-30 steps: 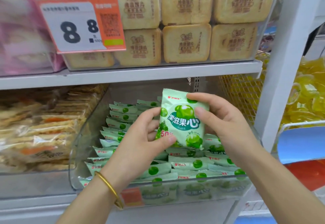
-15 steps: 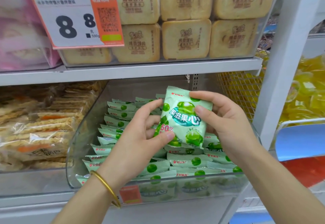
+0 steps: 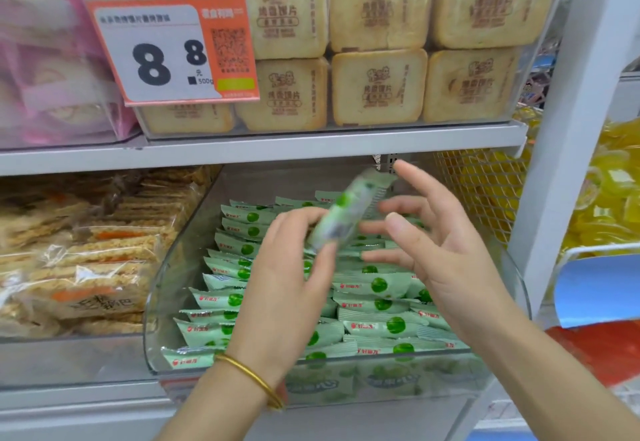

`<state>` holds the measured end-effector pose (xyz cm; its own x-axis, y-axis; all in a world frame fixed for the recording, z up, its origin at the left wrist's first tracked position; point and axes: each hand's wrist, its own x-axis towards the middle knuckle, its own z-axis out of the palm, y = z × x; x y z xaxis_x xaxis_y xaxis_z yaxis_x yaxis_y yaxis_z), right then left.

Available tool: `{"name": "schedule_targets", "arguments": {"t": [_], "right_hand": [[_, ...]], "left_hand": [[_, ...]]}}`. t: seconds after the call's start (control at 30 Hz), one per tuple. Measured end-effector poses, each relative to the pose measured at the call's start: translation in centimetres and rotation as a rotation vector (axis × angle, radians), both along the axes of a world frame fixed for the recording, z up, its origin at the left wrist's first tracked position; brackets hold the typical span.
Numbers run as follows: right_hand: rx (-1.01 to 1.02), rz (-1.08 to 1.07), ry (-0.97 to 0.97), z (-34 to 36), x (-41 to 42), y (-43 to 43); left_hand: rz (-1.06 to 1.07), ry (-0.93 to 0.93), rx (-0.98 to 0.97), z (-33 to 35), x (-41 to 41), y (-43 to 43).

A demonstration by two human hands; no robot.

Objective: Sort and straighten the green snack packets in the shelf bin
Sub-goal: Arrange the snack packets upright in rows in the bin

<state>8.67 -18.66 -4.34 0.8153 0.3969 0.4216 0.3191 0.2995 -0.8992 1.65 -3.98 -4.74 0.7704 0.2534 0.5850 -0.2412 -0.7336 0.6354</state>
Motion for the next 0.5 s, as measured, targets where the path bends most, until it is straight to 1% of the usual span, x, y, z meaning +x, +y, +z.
{"name": "schedule_targets", "arguments": {"t": [0.07, 0.1, 0.13, 0.17, 0.23, 0.27, 0.37, 0.5], "right_hand": [[-0.197, -0.183, -0.22, -0.1, 0.3, -0.4], [-0.262, -0.24, -0.264, 0.0, 0.4, -0.6], [-0.271, -0.25, -0.25, 0.0, 0.5, -0.8], [-0.241, -0.22, -0.196, 0.1, 0.5, -0.8], [-0.136, -0.09, -0.051, 0.1, 0.7, -0.9], [-0.104, -0.039, -0.01, 0.0, 0.7, -0.8], [-0.082, 0.02, 0.024, -0.2, 0.8, -0.6], [-0.062, 0.039, 0.035, -0.2, 0.8, -0.6]], "left_hand": [[-0.072, 0.02, -0.248, 0.7, -0.2, 0.2], [-0.117, 0.036, -0.365, 0.9, -0.3, 0.2], [-0.163, 0.055, -0.448, 1.0, -0.4, 0.3], [-0.206, 0.07, -0.492, 1.1, -0.6, 0.3], [-0.289, 0.09, -0.491, 1.2, -0.8, 0.3], [-0.325, 0.103, -0.474, 1.1, -0.9, 0.3], [-0.4, 0.145, -0.43, 0.9, -0.9, 0.4], [-0.443, 0.16, -0.41, 0.9, -1.2, 0.5]]}}
